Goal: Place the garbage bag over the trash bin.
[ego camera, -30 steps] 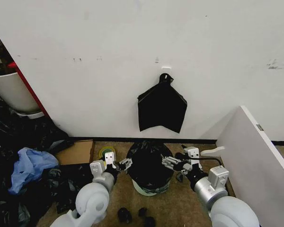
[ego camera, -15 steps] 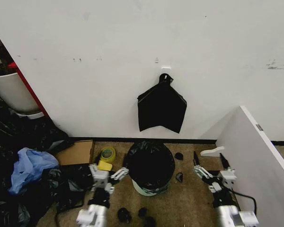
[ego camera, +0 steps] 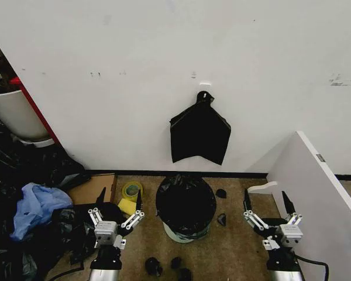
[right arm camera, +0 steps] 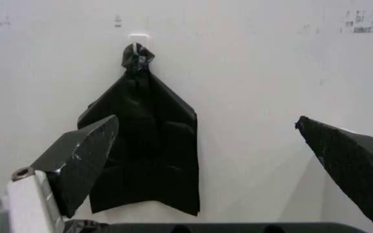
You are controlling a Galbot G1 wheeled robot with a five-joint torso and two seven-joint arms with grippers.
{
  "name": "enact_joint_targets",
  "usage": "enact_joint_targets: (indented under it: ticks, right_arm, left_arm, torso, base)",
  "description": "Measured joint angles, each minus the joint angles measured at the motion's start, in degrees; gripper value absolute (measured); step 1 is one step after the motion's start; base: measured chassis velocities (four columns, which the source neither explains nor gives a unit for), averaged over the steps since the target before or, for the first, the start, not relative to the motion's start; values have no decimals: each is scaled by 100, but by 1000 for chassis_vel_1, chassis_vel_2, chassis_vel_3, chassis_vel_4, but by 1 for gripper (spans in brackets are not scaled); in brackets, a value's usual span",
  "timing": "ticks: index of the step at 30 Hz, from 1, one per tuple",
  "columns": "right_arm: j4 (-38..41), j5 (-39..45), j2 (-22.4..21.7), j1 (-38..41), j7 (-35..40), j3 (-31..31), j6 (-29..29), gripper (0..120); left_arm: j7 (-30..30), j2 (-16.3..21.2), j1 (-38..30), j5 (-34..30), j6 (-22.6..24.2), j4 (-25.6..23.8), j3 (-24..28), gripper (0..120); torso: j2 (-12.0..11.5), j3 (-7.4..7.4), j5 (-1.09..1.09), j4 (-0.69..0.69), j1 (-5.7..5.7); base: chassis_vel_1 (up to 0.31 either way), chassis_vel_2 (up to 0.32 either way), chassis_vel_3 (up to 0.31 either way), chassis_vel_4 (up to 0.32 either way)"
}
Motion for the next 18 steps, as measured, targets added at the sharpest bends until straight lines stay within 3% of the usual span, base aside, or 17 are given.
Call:
enact_joint_targets:
  ticks: [18]
  right_arm:
    - [-15,-11,-13,3,9,-21,-9,100]
  left_arm:
    - [-91,12,-93,28,40,346,232,100]
  torso:
    - [0,0,0,0,1]
  base:
    - [0,0,0,0]
